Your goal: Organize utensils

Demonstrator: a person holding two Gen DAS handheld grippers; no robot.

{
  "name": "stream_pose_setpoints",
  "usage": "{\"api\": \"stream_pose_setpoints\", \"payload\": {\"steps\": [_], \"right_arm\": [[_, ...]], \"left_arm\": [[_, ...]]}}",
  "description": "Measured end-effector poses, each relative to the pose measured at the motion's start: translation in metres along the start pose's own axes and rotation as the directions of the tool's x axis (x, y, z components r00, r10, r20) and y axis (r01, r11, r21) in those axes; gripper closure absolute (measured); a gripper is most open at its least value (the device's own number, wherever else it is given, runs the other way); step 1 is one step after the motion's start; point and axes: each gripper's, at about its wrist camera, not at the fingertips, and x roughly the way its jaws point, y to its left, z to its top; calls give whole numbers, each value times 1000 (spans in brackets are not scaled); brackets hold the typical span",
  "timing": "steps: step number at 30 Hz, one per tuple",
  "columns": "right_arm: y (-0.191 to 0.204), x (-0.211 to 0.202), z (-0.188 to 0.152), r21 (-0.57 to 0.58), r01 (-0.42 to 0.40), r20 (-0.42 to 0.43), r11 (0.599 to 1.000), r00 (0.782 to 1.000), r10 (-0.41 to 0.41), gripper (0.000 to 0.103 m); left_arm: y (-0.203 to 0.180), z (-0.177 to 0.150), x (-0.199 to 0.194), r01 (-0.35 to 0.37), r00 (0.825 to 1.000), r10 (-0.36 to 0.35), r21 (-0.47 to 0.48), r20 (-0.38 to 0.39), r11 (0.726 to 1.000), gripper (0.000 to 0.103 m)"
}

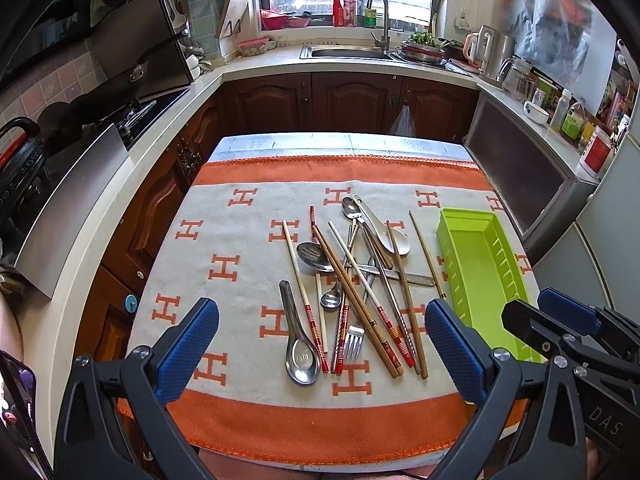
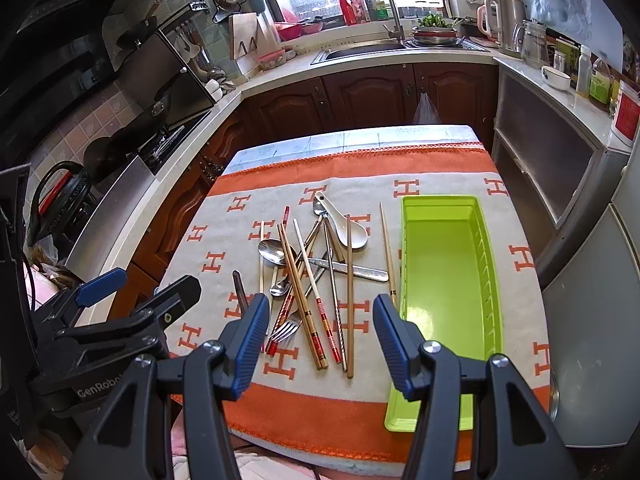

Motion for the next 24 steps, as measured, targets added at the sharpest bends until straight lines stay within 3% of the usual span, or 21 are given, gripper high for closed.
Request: {"api": "stream_pose_setpoints", "payload": {"steps": [24], "right_arm": [[0, -1, 1, 1, 0, -1, 1000, 1000, 0, 49]], "left_arm": [[1, 0, -4, -5, 1000, 4, 16, 13, 1000, 2]]}}
